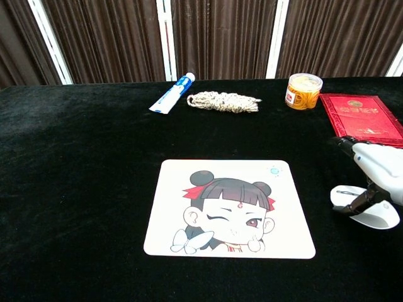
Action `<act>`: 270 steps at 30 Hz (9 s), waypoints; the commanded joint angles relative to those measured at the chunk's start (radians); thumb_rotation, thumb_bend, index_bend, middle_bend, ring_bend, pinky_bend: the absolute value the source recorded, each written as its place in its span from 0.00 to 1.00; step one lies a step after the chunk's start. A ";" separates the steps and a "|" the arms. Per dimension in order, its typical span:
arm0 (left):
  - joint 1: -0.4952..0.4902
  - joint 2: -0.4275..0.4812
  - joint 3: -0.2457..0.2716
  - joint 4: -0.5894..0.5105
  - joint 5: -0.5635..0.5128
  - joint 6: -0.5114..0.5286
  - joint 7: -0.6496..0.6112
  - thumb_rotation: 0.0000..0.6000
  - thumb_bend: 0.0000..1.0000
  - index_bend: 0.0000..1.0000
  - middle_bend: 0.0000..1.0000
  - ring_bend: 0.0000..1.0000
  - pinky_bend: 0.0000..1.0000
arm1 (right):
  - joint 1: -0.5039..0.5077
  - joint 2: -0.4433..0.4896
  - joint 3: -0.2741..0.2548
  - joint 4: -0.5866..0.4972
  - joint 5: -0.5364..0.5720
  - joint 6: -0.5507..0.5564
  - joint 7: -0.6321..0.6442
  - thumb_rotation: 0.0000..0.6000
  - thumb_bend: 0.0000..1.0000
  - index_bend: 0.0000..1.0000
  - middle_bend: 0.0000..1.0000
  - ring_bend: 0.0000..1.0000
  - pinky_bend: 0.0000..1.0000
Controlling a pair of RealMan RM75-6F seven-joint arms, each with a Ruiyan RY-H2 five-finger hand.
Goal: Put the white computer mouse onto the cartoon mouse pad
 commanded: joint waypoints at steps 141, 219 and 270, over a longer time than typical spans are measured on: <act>-0.017 0.016 0.042 0.030 0.093 0.000 -0.089 1.00 0.13 0.00 0.00 0.00 0.00 | 0.079 0.462 -0.200 -0.111 -0.117 -0.203 0.011 1.00 0.12 0.05 0.00 0.00 0.00; -0.016 0.021 0.035 0.009 0.061 -0.010 -0.103 1.00 0.13 0.00 0.00 0.00 0.00 | 0.136 0.319 -0.169 0.117 -0.398 -0.155 0.217 1.00 0.18 0.66 0.56 0.39 0.56; -0.003 0.020 -0.004 -0.020 -0.041 -0.023 -0.046 1.00 0.14 0.00 0.00 0.00 0.00 | 0.427 -0.031 -0.279 0.546 -0.907 -0.093 0.333 1.00 0.17 0.67 0.58 0.40 0.52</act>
